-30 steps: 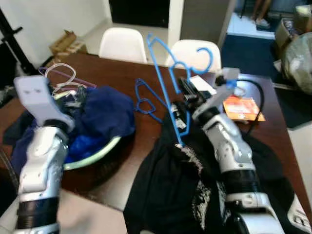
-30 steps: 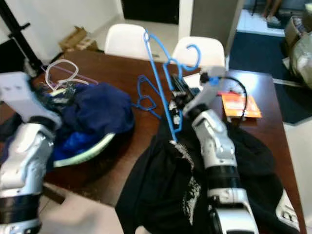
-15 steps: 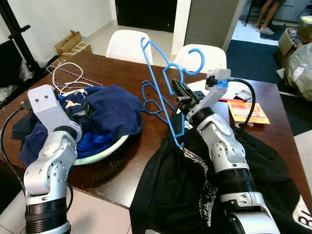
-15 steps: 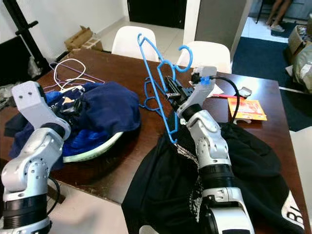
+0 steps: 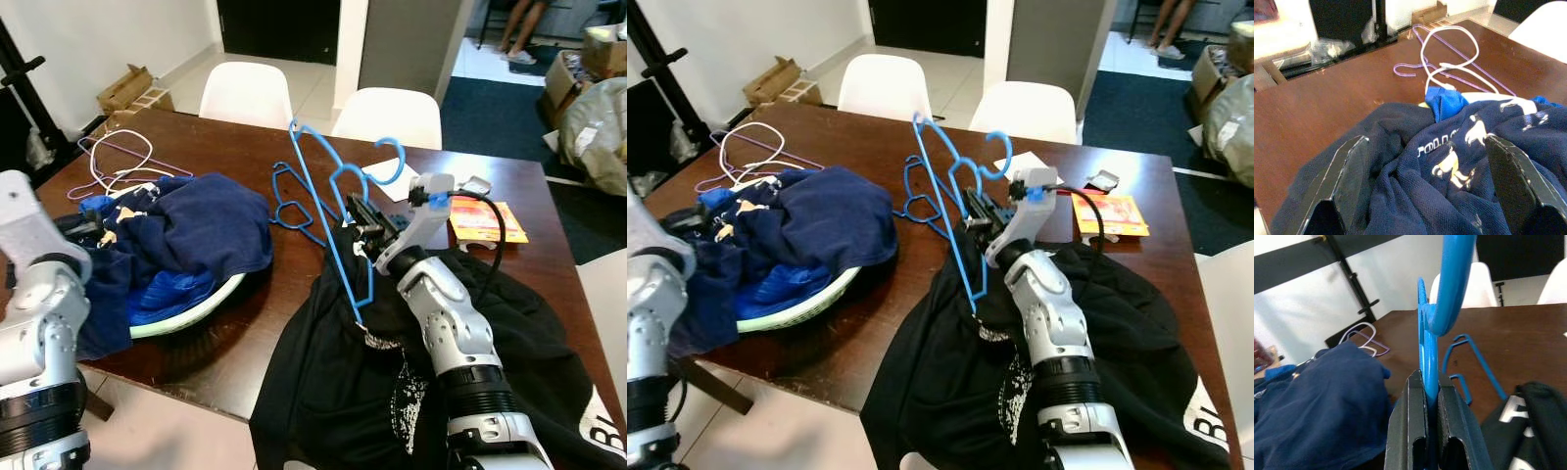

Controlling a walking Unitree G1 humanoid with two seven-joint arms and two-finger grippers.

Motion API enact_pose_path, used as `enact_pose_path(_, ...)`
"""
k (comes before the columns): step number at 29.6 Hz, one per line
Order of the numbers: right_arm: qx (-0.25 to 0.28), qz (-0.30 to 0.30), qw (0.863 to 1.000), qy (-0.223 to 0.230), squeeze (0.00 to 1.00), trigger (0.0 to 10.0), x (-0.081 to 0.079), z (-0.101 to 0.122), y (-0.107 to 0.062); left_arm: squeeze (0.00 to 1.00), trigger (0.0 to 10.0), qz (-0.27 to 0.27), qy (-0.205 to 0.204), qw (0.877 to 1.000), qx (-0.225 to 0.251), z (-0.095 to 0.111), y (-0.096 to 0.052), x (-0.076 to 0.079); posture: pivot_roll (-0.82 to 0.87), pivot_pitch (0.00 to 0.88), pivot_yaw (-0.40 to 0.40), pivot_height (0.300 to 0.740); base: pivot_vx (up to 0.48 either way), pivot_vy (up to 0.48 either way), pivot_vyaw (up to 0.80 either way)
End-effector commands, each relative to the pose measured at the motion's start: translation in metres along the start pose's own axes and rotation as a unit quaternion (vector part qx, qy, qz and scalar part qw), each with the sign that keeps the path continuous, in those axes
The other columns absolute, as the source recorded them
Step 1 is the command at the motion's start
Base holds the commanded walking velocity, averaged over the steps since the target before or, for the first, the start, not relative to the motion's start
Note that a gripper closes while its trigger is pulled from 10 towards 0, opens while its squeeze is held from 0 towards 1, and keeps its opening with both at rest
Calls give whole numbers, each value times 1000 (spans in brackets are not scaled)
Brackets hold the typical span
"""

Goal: Hang hanger

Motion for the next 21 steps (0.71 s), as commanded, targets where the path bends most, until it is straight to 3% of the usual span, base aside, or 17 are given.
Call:
enact_pose_path(1,-8,-11,1000,11,0,10000,4,-5,-5,0,10000,3,-6,1000,-4,0,6,-4,40,143,30,740,0,0,0)
enact_pose_path(10,-10,-16,1000,14,0,10000,5,-7,-11,0,10000,-18,-8,999,-32,-6,14,3,31,141,36,740,0,0,0)
enact_pose_path(13,-11,-16,1000,12,0,10000,5,-6,-12,0,10000,-50,-4,998,-45,-9,19,12,27,144,35,740,0,0,0)
enact_pose_path(17,-12,-16,1000,11,0,10000,4,-6,-13,0,10000,-96,-1,990,-99,-24,22,26,25,154,34,740,0,0,0)
enact_pose_path(21,-13,-15,1000,11,0,10000,4,-6,-14,0,10000,-113,4,987,-111,-28,21,29,25,157,33,740,0,0,0)
Point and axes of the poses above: a point about 5 cm out from each wrist's last joint towards the gripper, its own y axis pointing out of the wrist towards the gripper, its own z axis along the axis of the wrist's last joint, x = y × z, the point moved 3 cm from there along y, pointing out of the wrist towards the gripper, and after that the axes turned 10 degrees about -y, right-handed, at the moved point
